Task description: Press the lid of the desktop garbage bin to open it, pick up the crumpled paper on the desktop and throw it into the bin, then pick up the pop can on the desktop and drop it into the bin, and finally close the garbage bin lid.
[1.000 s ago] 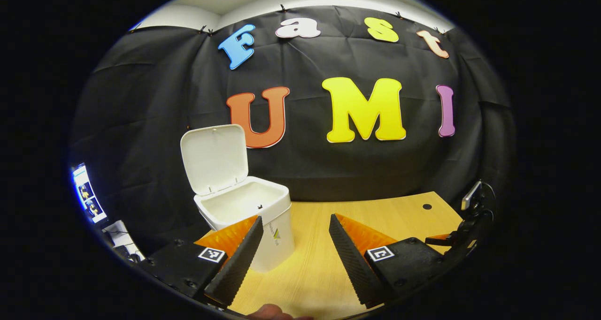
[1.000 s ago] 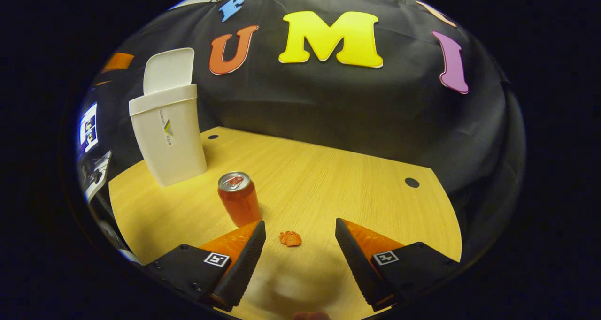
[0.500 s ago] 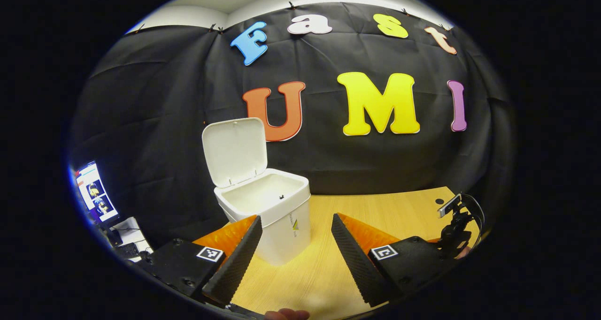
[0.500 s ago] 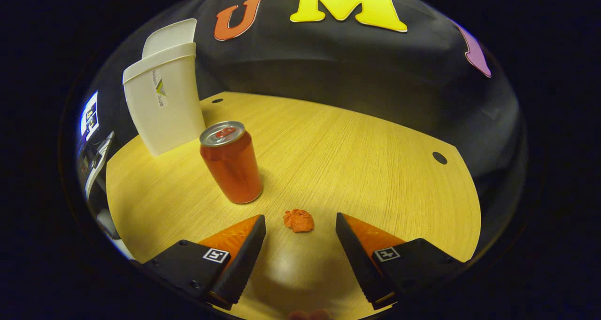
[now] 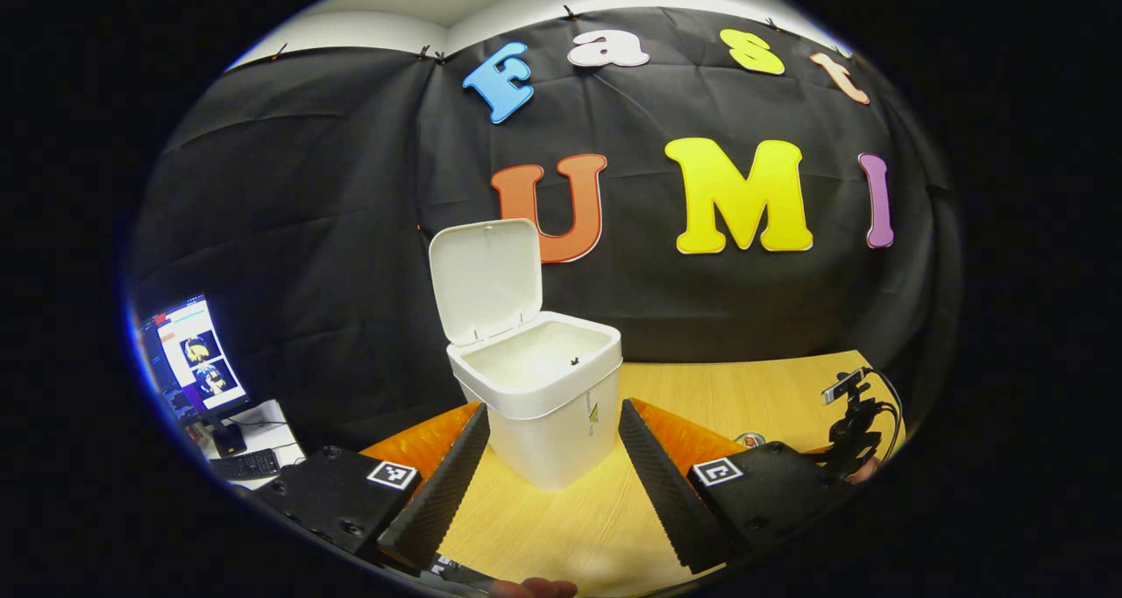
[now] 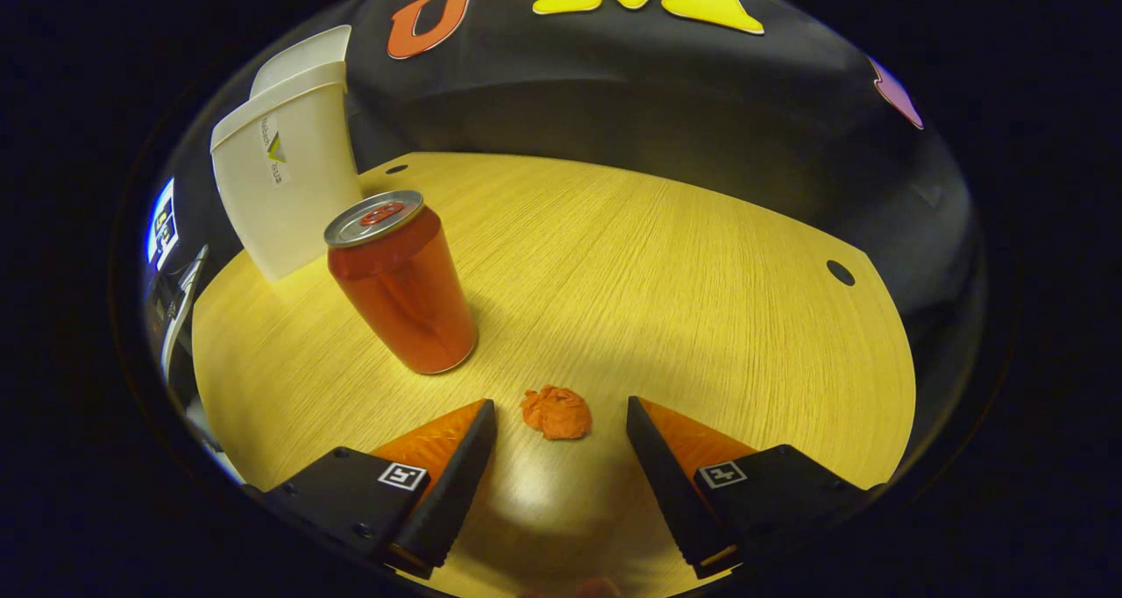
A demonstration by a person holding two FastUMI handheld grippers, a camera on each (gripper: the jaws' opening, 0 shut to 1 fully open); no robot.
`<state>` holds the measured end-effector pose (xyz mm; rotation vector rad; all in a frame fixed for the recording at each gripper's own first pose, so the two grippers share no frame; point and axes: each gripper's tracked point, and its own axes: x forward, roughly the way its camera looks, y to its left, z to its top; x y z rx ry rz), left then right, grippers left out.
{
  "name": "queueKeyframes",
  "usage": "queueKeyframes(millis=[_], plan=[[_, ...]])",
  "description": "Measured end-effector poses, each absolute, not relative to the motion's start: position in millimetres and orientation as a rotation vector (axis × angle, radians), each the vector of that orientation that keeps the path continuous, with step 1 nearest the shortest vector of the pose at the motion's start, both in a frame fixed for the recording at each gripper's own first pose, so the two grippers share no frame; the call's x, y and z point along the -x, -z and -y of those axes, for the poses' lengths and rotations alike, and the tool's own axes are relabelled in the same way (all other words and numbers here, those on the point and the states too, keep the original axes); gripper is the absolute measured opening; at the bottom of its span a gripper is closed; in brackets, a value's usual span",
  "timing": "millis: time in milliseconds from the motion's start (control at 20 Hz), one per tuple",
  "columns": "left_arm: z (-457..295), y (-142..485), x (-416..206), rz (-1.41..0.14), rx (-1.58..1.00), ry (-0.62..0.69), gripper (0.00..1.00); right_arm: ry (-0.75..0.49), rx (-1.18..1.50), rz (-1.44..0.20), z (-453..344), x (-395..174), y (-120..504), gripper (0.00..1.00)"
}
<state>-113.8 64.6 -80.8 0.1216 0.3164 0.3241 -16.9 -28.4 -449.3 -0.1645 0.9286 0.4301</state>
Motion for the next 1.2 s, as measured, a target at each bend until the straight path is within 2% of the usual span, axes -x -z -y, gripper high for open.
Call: queueKeyframes(millis=[100, 150, 200, 250, 300, 350, 450, 500, 650, 700, 900, 1200], plan=[[-69, 81, 117, -0.318, -0.114, -0.342, 0.98, -0.434, 0.156, -0.933, 27, 14, 449, 0.94], [-70, 80, 119, -0.315, -0.105, -0.348, 0.98, -0.433, 0.151, -0.938, 27, 13, 451, 0.89], [-72, 79, 120, -0.311, -0.095, -0.354, 0.98, -0.425, 0.155, -0.934, 28, 11, 450, 0.76], [-73, 78, 120, -0.312, -0.092, -0.357, 0.98, -0.421, 0.151, -0.939, 28, 11, 451, 0.74], [-74, 78, 121, -0.311, -0.097, -0.365, 0.98, -0.417, 0.147, -0.942, 27, 10, 451, 0.61], [-76, 75, 122, -0.306, -0.100, -0.371, 0.98, -0.415, 0.150, -0.948, 27, 11, 451, 0.56], [-79, 72, 124, -0.295, -0.103, -0.380, 0.98, -0.404, 0.155, -0.955, 27, 12, 450, 0.55], [-82, 73, 125, -0.296, -0.105, -0.385, 0.98, -0.400, 0.157, -0.957, 27, 11, 450, 0.29], [-85, 74, 127, -0.301, -0.104, -0.391, 0.98, -0.386, 0.164, -0.959, 29, 10, 450, 0.31], [-84, 74, 127, -0.303, -0.104, -0.390, 0.98, -0.382, 0.161, -0.963, 28, 9, 452, 0.15], [-83, 75, 122, -0.303, -0.101, -0.371, 0.98, -0.374, 0.147, -0.945, 31, 14, 429, 0.15], [-77, 80, 100, -0.283, -0.063, -0.304, 0.98, -0.385, 0.090, -0.836, 15, 13, 348, 0.13]])
